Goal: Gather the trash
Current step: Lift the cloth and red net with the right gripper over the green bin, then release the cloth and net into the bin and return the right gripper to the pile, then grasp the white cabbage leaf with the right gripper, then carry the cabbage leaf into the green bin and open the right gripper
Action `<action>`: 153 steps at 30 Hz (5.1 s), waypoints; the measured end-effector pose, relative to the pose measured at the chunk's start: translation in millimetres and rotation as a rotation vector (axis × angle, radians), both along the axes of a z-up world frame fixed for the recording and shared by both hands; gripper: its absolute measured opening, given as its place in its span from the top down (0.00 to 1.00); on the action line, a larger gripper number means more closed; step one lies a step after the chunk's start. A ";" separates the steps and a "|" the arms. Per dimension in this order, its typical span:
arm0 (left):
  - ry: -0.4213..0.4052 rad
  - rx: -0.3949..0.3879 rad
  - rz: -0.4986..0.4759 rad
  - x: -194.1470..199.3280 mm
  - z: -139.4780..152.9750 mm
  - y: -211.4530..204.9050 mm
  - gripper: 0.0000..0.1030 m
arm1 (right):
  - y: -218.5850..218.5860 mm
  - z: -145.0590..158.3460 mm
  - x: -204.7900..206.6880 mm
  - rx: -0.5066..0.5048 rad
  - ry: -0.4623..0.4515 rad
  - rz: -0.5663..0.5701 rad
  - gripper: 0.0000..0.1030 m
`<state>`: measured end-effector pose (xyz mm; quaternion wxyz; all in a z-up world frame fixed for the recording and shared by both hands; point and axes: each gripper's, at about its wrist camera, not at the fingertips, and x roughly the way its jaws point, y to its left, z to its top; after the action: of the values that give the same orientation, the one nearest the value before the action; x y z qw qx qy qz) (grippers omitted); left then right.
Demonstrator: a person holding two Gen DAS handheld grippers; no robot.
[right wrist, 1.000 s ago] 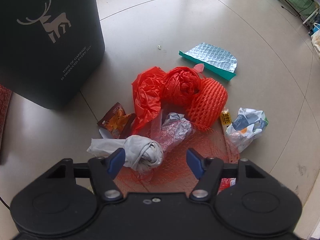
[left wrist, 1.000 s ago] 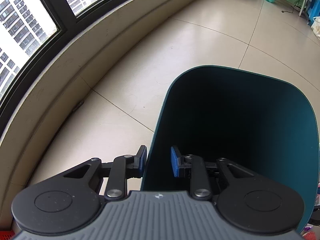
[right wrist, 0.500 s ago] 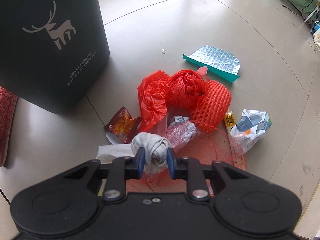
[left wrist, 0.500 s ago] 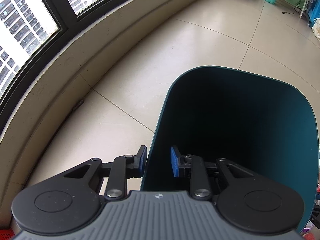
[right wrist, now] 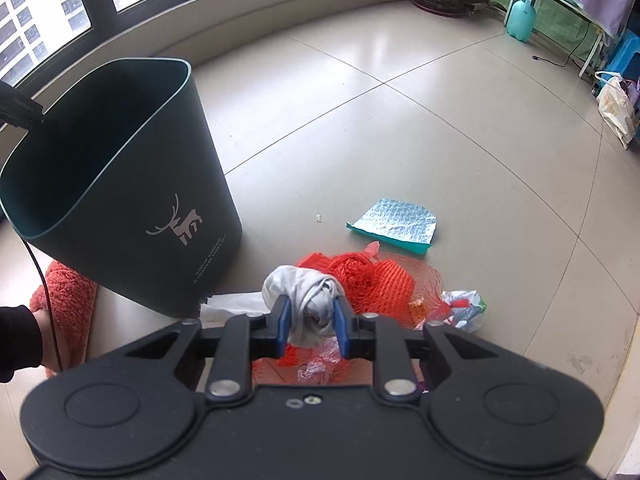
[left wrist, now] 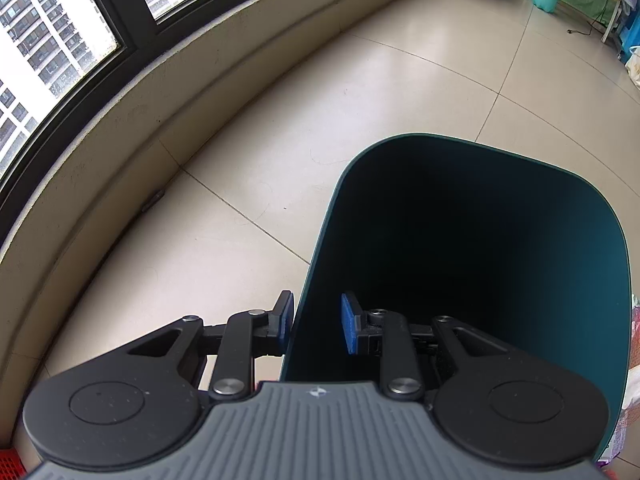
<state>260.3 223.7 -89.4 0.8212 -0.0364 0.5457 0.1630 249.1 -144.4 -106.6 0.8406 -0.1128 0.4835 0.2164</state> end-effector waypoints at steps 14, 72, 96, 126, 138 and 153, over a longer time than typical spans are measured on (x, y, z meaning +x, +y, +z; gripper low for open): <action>0.000 0.000 -0.003 -0.3 -1.3 -0.3 0.76 | 8.8 104.0 13.0 0.160 -0.140 -0.004 0.79; 0.082 -0.036 -0.147 -18.7 -15.6 6.0 0.76 | 210.2 -11.3 -17.0 -0.063 -0.002 0.375 0.46; 0.102 0.037 -0.146 -14.7 -16.3 -28.9 0.76 | 22.6 -96.5 -47.4 -0.123 0.239 0.121 0.18; 0.126 0.082 -0.142 -13.7 -22.4 -42.9 0.76 | -7.1 -241.5 -47.4 -0.229 0.506 0.284 0.95; 0.126 0.077 -0.132 -11.4 -20.4 -41.9 0.76 | 3.8 -120.2 -58.1 -0.199 0.290 0.171 0.96; 0.128 0.045 -0.122 -9.8 -18.4 -32.8 0.76 | 64.3 112.1 -39.3 0.200 -0.080 0.101 0.96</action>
<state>250.5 191.0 -107.9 0.7935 0.0257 0.5946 0.1269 209.8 -80.1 5.5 0.8543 -0.0612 0.4194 0.3009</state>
